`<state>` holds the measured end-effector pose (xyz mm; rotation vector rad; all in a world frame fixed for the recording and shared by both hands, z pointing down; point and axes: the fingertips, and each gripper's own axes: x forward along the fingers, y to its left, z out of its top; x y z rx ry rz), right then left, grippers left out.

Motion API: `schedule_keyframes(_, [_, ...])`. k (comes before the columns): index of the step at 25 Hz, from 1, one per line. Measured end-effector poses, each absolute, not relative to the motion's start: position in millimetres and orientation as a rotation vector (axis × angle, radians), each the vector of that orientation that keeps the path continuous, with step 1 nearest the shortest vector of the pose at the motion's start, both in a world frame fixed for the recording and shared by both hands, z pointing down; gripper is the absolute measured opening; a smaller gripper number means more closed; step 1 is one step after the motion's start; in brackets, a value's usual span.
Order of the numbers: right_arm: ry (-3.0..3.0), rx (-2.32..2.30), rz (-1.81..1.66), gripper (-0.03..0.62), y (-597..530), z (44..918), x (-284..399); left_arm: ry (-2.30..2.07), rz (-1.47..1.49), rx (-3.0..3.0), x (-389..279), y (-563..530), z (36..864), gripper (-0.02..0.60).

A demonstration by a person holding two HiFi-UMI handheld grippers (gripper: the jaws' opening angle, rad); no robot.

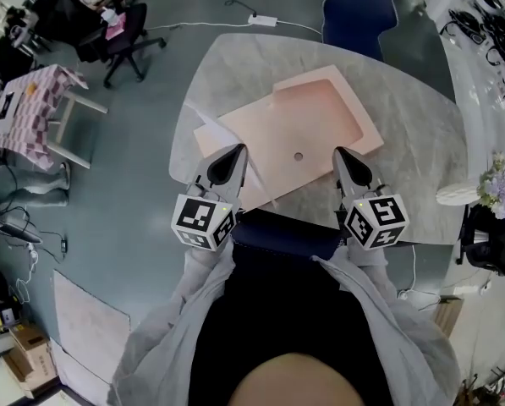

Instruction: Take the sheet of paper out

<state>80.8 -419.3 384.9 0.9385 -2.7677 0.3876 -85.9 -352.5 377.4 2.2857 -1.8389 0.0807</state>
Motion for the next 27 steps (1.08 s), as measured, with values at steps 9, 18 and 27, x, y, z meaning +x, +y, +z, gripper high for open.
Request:
schedule_keyframes(9, [-2.748, 0.942, 0.373, 0.008, -417.1, 389.1, 79.2, -1.812, 0.058, 2.294, -81.6, -356.4, 379.5, 0.002])
schedule_keyframes(18, [-2.739, 0.958, 0.388, 0.008, -416.5, 392.2, 82.0, -1.78, 0.065, 2.309, -77.1, -357.8, 381.8, 0.002])
schedule_keyframes(27, [-2.731, 0.973, 0.401, 0.008, -415.1, 394.7, 83.4, -1.76, 0.069, 2.321, -76.1, -358.3, 381.9, 0.001])
